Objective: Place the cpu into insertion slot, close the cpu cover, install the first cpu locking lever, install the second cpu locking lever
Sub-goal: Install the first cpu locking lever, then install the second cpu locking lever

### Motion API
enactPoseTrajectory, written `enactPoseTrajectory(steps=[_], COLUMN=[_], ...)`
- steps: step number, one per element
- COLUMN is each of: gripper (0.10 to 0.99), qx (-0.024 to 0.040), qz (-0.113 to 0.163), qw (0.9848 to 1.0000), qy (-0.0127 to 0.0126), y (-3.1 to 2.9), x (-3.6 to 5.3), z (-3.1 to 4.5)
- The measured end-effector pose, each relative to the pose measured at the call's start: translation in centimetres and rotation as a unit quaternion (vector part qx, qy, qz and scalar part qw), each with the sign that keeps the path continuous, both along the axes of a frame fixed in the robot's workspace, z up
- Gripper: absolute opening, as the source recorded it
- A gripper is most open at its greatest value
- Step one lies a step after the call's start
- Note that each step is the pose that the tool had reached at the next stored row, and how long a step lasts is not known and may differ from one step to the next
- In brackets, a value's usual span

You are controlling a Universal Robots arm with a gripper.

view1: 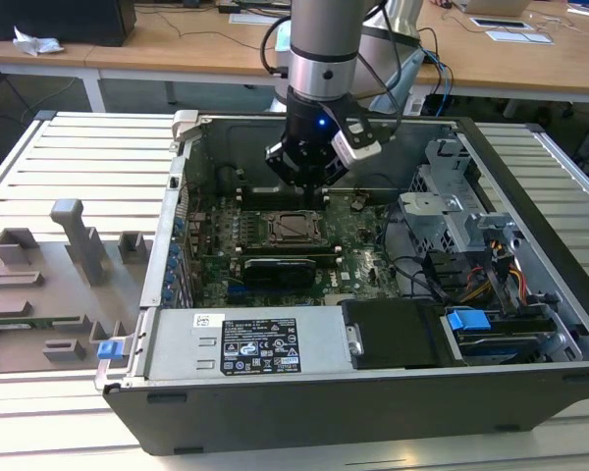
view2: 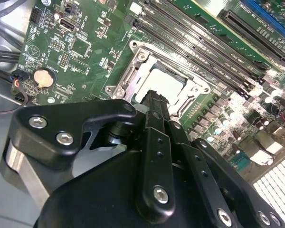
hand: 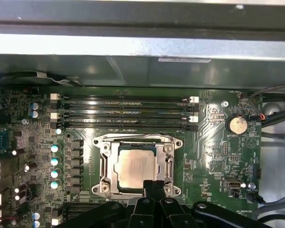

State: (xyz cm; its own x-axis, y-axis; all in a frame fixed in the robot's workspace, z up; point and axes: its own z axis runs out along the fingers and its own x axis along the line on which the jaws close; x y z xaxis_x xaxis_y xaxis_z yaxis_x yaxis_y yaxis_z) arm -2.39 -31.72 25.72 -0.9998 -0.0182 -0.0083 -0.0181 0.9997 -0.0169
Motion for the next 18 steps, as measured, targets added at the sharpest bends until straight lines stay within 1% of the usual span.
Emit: enactPoseTrajectory(steps=[2,16,18], gripper=[0.106,0.106,0.106], qx=[0.0001,-0.0002,-0.0002], qz=[0.000,0.000,0.000], qw=[1.0000,1.0000,1.0000], qy=[-0.0001,0.0000,0.0000], y=[0.00,0.00,-0.29], x=[0.00,0.03,0.05], z=[0.19,0.21,0.21])
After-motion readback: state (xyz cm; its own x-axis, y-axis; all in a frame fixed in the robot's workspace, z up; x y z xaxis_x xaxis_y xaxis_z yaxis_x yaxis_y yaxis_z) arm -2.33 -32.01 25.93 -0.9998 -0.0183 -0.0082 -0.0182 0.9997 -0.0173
